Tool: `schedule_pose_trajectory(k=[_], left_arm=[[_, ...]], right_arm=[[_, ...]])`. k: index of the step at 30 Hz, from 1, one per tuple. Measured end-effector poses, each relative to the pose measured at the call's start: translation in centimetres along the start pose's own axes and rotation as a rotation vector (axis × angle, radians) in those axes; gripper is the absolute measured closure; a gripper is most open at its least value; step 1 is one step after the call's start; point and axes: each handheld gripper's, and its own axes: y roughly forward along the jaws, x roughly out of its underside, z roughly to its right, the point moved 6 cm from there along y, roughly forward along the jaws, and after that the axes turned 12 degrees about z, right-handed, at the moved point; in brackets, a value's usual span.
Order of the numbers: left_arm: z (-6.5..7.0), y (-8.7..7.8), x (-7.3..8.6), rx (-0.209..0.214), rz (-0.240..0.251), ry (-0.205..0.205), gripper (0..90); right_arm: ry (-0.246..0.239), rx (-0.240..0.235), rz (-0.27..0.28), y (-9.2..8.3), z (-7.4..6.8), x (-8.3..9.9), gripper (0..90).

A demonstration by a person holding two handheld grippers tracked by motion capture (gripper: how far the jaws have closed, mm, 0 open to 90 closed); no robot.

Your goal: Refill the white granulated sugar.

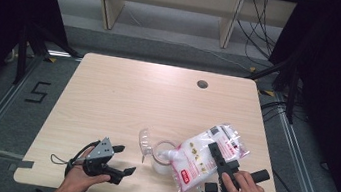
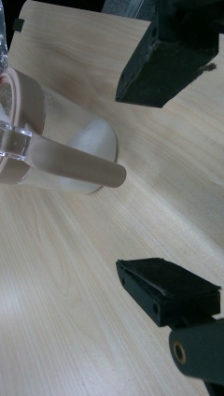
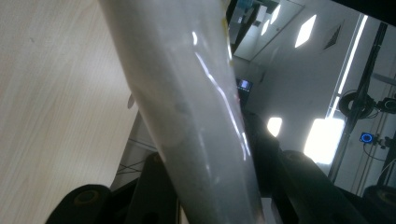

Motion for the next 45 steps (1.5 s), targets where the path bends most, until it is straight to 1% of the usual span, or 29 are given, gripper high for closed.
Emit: schedule_pose_trajectory(k=[8, 9, 10, 12, 13, 15, 16, 17, 18, 19, 34, 35, 37, 38, 40, 41, 42, 43, 44, 45], left_arm=[[-0.01, -0.01, -0.01, 0.001, 0.000, 0.002, 15.5], [-0.02, -0.02, -0.01, 0.001, 0.000, 0.002, 15.5], [-0.02, -0.02, -0.01, 0.001, 0.000, 0.002, 15.6], [-0.01, -0.01, -0.01, 0.000, 0.000, 0.001, 15.5], [0.00, -0.02, -0.01, 0.000, 0.000, 0.001, 15.5], [-0.01, -0.01, -0.01, 0.000, 0.000, 0.001, 15.5], [-0.03, -0.01, -0.02, 0.000, 0.000, 0.001, 15.5], [-0.03, -0.01, -0.02, 0.000, 0.000, 0.001, 15.5], [-0.03, -0.02, -0.02, 0.000, 0.000, 0.001, 15.5], [-0.03, -0.02, -0.02, 0.001, 0.000, 0.002, 15.5], [-0.03, -0.02, -0.02, 0.000, 0.000, 0.001, 15.5], [-0.02, -0.02, -0.02, 0.000, 0.000, 0.002, 15.5], [-0.03, -0.01, -0.01, 0.000, 0.000, 0.002, 15.5], [-0.03, -0.01, -0.01, 0.000, 0.000, 0.001, 15.5], [-0.03, -0.02, -0.01, 0.000, 0.000, 0.002, 15.6], [-0.03, -0.02, -0.02, 0.000, 0.001, 0.002, 15.5], [-0.03, -0.02, -0.02, 0.000, 0.001, 0.002, 15.5], [-0.02, -0.01, -0.02, 0.000, 0.000, 0.001, 15.5], [-0.03, -0.01, -0.01, 0.000, -0.001, 0.001, 15.5], [-0.02, -0.02, -0.02, 0.000, 0.000, 0.001, 15.5]], right_arm=[[0.000, -0.001, 0.001, 0.02, -0.01, 0.02, 70.9], [0.001, -0.017, -0.012, -0.08, -0.05, 0.04, 70.9], [0.001, -0.017, -0.012, -0.08, -0.05, 0.04, 70.9], [0.002, -0.008, -0.009, -0.05, -0.01, 0.03, 71.0], [0.002, -0.001, 0.001, -0.01, -0.01, 0.01, 71.1], [0.001, 0.000, 0.001, -0.01, -0.01, 0.01, 71.1], [0.015, 0.012, 0.003, 0.03, -0.02, -0.01, 71.2], [0.015, 0.012, 0.003, 0.03, -0.02, -0.01, 71.2], [0.013, 0.011, 0.003, 0.03, -0.01, 0.00, 71.2], [0.006, -0.002, -0.007, -0.05, 0.01, 0.01, 71.2], [0.008, 0.005, -0.006, -0.09, 0.10, 0.04, 71.6], [0.012, -0.004, -0.009, -0.12, 0.05, 0.06, 71.7], [0.004, -0.009, -0.013, -0.17, 0.09, 0.10, 71.8], [-0.003, 0.000, -0.006, -0.13, 0.22, 0.07, 71.8], [-0.001, 0.002, -0.005, -0.12, 0.22, 0.08, 71.8], [-0.001, 0.014, 0.000, -0.10, 0.23, 0.07, 71.9], [0.001, 0.003, -0.003, -0.11, 0.21, 0.07, 71.9], [0.001, 0.003, -0.003, -0.11, 0.21, 0.07, 71.9], [0.003, 0.015, 0.004, -0.07, 0.20, 0.06, 72.0], [0.003, 0.015, 0.004, -0.07, 0.20, 0.06, 72.0]])
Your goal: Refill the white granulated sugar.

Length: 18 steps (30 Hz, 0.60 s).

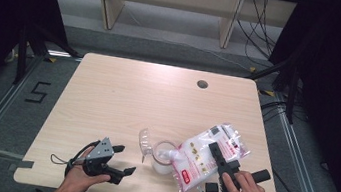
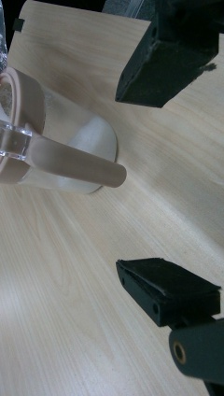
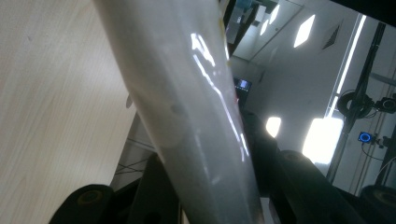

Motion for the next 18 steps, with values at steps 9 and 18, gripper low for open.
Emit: schedule_pose_trajectory(k=[9, 18], left_arm=[[0.00, -0.01, 0.00, 0.000, 0.000, 0.001, 15.5], [-0.03, -0.01, -0.01, 0.000, 0.000, 0.002, 15.5]], right_arm=[[-0.001, -0.002, 0.001, 0.00, 0.01, -0.01, 73.1], [-0.001, -0.035, -0.019, -0.17, -0.08, 0.00, 74.2]])
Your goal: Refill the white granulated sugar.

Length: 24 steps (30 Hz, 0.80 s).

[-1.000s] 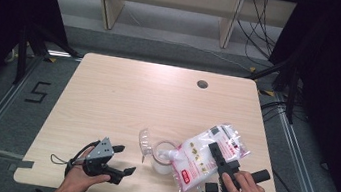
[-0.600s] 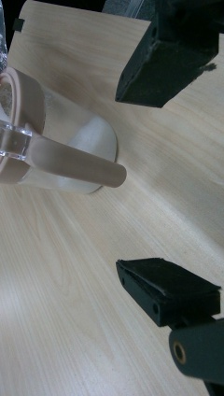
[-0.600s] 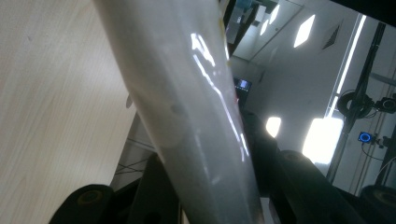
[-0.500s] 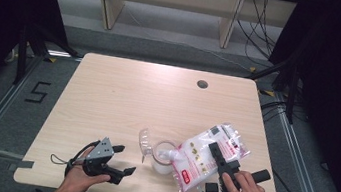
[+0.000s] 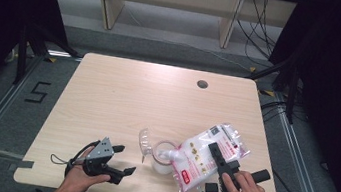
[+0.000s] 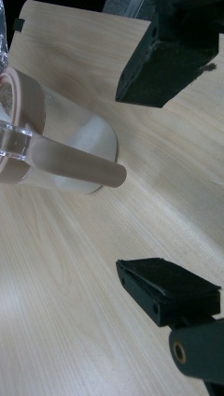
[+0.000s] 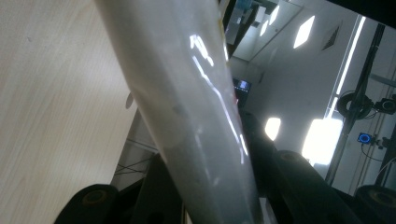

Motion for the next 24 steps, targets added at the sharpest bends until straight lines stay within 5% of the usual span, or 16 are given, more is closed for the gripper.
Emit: schedule_pose_trajectory(k=[14, 24], left_arm=[[0.05, 0.04, 0.04, 0.000, -0.001, -0.004, 15.5], [0.03, 0.03, 0.03, 0.000, 0.000, -0.004, 15.5]], right_arm=[[0.028, -0.001, -0.006, 0.00, -0.30, 0.09, 74.7], [0.003, 0.020, 0.012, 0.09, 0.05, -0.04, 74.9]])
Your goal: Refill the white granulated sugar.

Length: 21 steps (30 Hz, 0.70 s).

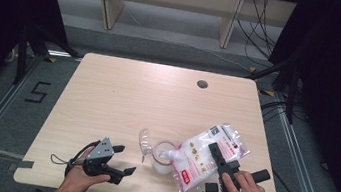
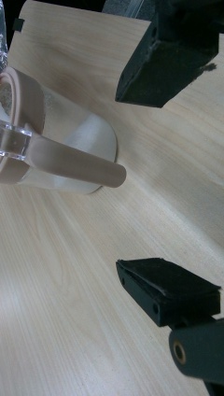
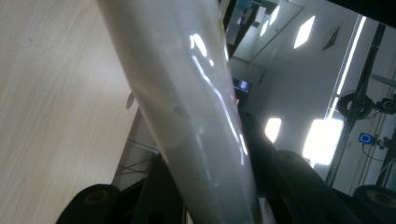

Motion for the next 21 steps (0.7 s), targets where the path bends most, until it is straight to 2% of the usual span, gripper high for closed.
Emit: schedule_pose_trajectory(k=[10, 14, 16, 17, 21], left_arm=[[-0.04, -0.02, -0.02, 0.001, 0.000, 0.004, 15.5], [-0.03, -0.05, -0.02, -0.005, -0.002, 0.003, 15.5], [-0.03, -0.05, -0.02, -0.003, -0.001, 0.001, 15.6], [0.06, -0.05, 0.01, -0.010, -0.001, -0.015, 15.6], [-0.03, -0.06, -0.03, -0.005, -0.002, 0.004, 15.5]], right_arm=[[-0.006, -0.001, 0.003, 0.03, 0.04, 0.02, 75.1], [0.000, -0.018, -0.010, -0.06, -0.10, 0.07, 75.3], [0.007, -0.011, -0.009, -0.05, -0.11, 0.05, 75.5], [0.007, -0.011, -0.009, -0.05, -0.11, 0.05, 75.5], [0.000, 0.012, 0.008, 0.03, 0.06, 0.02, 75.6]])
